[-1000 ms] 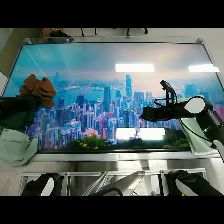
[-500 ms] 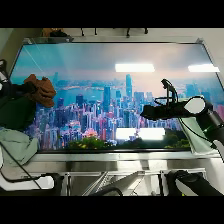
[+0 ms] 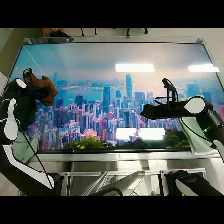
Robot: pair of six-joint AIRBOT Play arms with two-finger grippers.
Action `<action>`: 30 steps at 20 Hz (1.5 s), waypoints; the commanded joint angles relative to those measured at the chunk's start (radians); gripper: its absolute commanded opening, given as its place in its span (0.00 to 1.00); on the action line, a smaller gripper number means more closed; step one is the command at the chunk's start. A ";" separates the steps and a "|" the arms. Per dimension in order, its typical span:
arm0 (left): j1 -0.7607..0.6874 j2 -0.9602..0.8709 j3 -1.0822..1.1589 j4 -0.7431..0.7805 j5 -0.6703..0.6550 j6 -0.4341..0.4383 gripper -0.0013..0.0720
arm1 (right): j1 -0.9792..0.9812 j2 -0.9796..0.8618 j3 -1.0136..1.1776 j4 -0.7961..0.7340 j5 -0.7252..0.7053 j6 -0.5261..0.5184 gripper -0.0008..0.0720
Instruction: Fold the shirts.
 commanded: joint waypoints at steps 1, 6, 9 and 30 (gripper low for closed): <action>-0.006 0.030 0.013 0.005 -0.015 0.000 0.03 | 0.001 0.001 0.000 0.000 -0.001 0.000 0.05; -0.133 0.330 0.180 -0.138 -0.175 0.040 0.03 | 0.001 0.001 0.000 0.000 -0.002 0.000 0.05; -0.268 0.453 0.317 -0.248 -0.396 0.065 0.03 | 0.001 0.001 0.000 0.008 -0.028 0.001 0.05; -0.346 0.679 -0.332 -0.247 -0.518 -0.094 0.96 | -0.011 0.001 0.000 -0.027 -0.026 0.000 0.05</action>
